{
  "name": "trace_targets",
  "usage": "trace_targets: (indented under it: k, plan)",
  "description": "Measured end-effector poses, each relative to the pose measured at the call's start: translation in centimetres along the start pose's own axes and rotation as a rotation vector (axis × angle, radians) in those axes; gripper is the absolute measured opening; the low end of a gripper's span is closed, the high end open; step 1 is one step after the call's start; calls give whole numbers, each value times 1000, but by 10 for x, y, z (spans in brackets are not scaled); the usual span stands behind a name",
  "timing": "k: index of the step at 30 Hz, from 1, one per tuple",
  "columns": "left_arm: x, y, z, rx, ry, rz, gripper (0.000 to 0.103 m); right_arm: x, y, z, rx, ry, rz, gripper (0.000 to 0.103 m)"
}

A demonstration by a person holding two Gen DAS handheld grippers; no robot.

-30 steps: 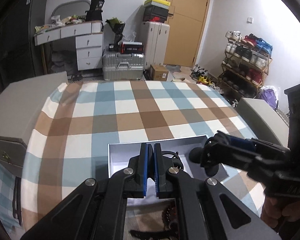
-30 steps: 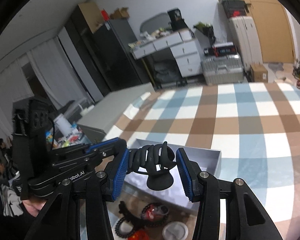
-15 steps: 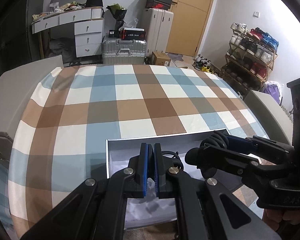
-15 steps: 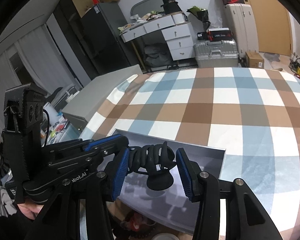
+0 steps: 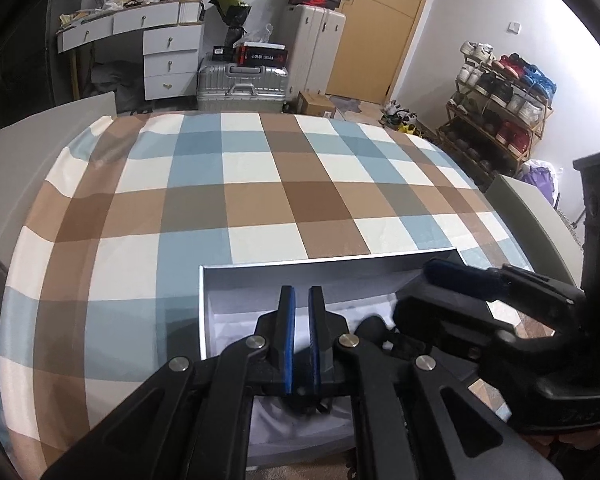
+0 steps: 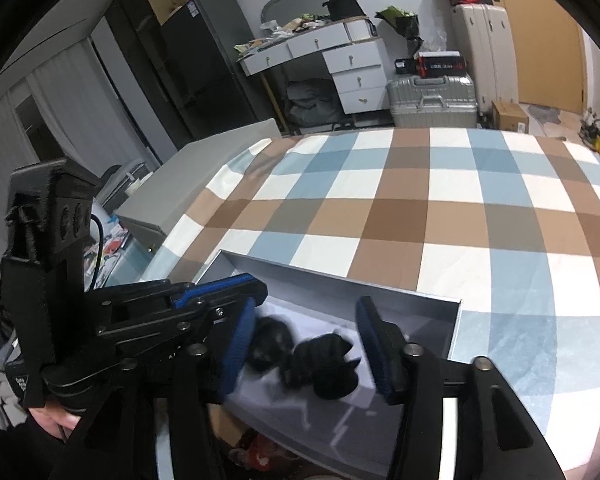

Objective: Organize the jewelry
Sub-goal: 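Carry both clips into the grey box and open both grippers, then withdraw both tools from the box toward the remaining jewelry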

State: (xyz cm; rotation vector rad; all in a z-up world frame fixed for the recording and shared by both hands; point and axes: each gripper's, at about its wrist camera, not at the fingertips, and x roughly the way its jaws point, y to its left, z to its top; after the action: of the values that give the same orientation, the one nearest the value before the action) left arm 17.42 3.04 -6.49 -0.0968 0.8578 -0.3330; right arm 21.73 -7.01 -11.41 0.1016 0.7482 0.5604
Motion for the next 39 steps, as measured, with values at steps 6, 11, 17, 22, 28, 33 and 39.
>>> trace_targets:
  k: [6, 11, 17, 22, 28, 33, 39]
  plan:
    - [-24, 0, -4, -6, -78, 28, 51, -35, -8, -11, 37, -105, -32, 80]
    - [-40, -7, -8, 14, -117, 56, 63, -68, -12, -22, 67, -180, -83, 92]
    - [-61, -16, -16, 30, -184, 106, 67, -103, -1, -31, 39, -260, -110, 103]
    - [-72, -22, -24, 28, -220, 128, 72, -119, 15, -42, -4, -278, -134, 103]
    - [-84, -29, -39, 5, -252, 173, 83, -133, 30, -61, -52, -268, -167, 103]
    - [-95, -31, -57, -24, -273, 194, 94, -144, 34, -80, -47, -255, -167, 103]
    - [-99, -32, -83, -62, -255, 210, 100, -148, 36, -106, -21, -197, -167, 103]
